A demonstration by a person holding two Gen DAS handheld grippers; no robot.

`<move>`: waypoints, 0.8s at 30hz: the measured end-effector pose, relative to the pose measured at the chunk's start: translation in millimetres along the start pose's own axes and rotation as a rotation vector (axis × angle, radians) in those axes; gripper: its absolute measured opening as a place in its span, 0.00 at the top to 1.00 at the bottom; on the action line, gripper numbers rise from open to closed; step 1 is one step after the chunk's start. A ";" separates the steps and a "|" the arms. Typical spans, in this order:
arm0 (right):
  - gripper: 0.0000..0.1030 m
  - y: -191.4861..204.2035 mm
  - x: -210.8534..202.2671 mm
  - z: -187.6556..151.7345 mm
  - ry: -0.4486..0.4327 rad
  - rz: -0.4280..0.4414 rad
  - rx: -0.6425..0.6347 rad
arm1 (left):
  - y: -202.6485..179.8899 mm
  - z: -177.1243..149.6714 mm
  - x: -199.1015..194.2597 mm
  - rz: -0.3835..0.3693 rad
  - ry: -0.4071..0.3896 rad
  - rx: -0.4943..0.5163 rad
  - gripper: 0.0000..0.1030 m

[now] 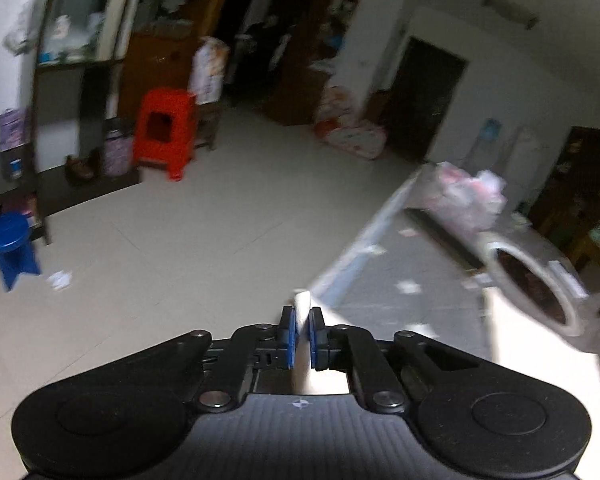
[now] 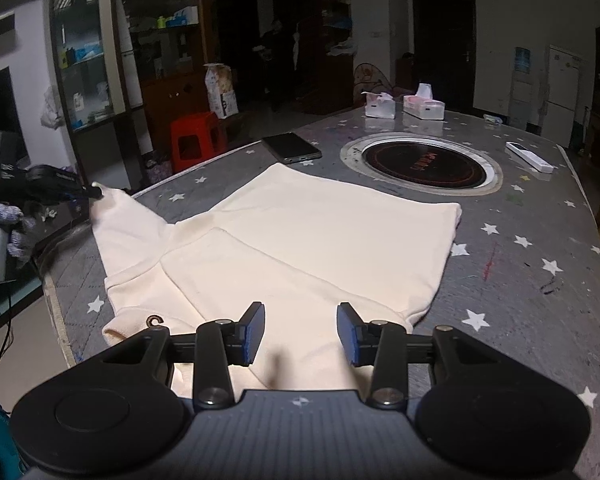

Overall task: Fold clothes
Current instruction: 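Lay the folded side down with the left gripper while the right gripper holds the cloth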

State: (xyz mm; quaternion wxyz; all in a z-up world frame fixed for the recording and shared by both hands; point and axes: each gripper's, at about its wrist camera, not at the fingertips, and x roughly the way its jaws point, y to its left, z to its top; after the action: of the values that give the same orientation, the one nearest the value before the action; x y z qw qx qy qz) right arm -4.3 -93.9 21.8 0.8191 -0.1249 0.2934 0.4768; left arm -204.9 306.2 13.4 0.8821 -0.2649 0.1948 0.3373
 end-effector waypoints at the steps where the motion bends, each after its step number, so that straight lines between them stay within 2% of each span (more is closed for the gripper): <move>1: 0.61 -1.2 -0.8 -0.7 -0.004 -0.002 0.008 | -10.6 1.9 -5.0 -0.039 -0.005 0.011 0.93; 6: 0.61 -7.1 -6.4 -4.5 -0.027 -0.006 0.048 | -75.2 6.1 -24.2 -0.263 -0.015 0.100 0.93; 10: 0.61 -14.6 -14.0 -9.6 -0.046 -0.023 0.080 | -128.7 -3.5 -25.9 -0.432 0.033 0.148 0.93; 16: 0.61 -28.5 -25.6 -20.6 -0.060 -0.058 0.129 | -197.9 -32.5 -17.8 -0.618 0.133 0.200 0.93; 20: 0.61 -38.0 -31.2 -28.5 -0.062 -0.080 0.166 | -232.0 -61.0 -11.2 -0.694 0.205 0.254 0.93; 24: 0.61 -45.4 -33.3 -34.7 -0.061 -0.091 0.193 | -238.7 -83.0 -7.3 -0.718 0.281 0.308 0.93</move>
State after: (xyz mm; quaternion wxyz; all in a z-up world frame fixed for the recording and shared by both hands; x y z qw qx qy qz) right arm 9.5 -157.6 10.8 0.8566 -0.0442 0.3067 0.4125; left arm -57.0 102.1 32.3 0.9378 -0.2244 0.2568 -0.0642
